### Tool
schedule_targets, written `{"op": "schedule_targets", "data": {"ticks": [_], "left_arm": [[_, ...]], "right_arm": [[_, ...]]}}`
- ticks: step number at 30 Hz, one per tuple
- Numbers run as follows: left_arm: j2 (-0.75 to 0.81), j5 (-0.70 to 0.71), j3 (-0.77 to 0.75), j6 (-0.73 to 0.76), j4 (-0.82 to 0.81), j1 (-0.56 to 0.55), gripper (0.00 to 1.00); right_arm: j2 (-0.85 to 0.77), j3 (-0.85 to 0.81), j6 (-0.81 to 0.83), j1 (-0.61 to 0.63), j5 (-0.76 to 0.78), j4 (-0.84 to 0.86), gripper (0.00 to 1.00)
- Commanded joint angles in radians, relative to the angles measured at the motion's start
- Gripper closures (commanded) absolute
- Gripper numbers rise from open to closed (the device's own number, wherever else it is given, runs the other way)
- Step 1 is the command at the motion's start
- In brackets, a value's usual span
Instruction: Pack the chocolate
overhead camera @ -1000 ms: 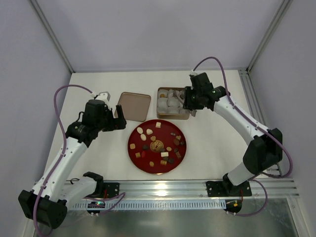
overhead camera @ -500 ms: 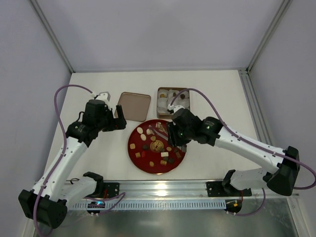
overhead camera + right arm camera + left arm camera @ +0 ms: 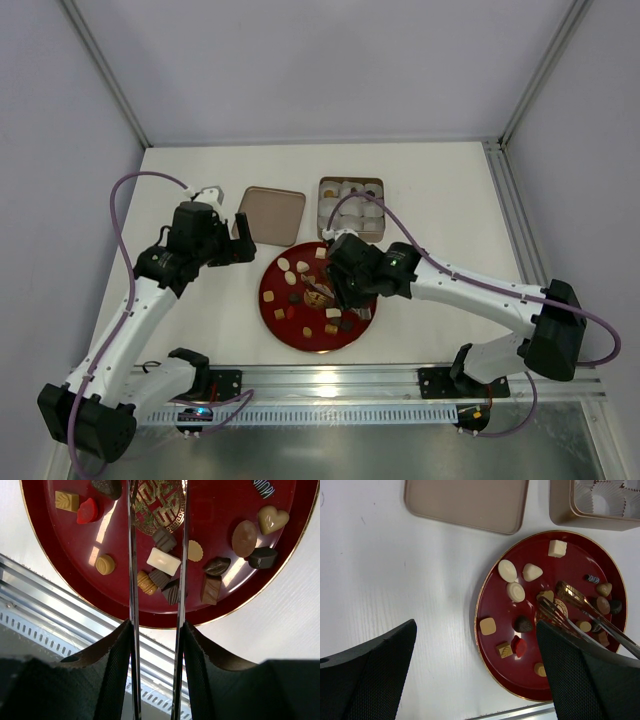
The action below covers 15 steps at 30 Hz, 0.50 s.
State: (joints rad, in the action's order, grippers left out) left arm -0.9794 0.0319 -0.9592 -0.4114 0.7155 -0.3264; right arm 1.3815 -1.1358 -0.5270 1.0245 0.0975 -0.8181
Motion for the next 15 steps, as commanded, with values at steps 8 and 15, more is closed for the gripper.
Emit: {"op": "schedule_targets", "data": {"ticks": [8,15], "left_arm": [[0.002,0.002,-0.007,0.000,-0.008,-0.002,0.00],[0.002,0.000,-0.007,0.000,-0.008,-0.002,0.00]], "right_arm": [[0.037,-0.059,-0.015,0.029,0.062,-0.006,0.55],[0.040,-0.067,-0.013,0.032,0.062,-0.015,0.63]]}}
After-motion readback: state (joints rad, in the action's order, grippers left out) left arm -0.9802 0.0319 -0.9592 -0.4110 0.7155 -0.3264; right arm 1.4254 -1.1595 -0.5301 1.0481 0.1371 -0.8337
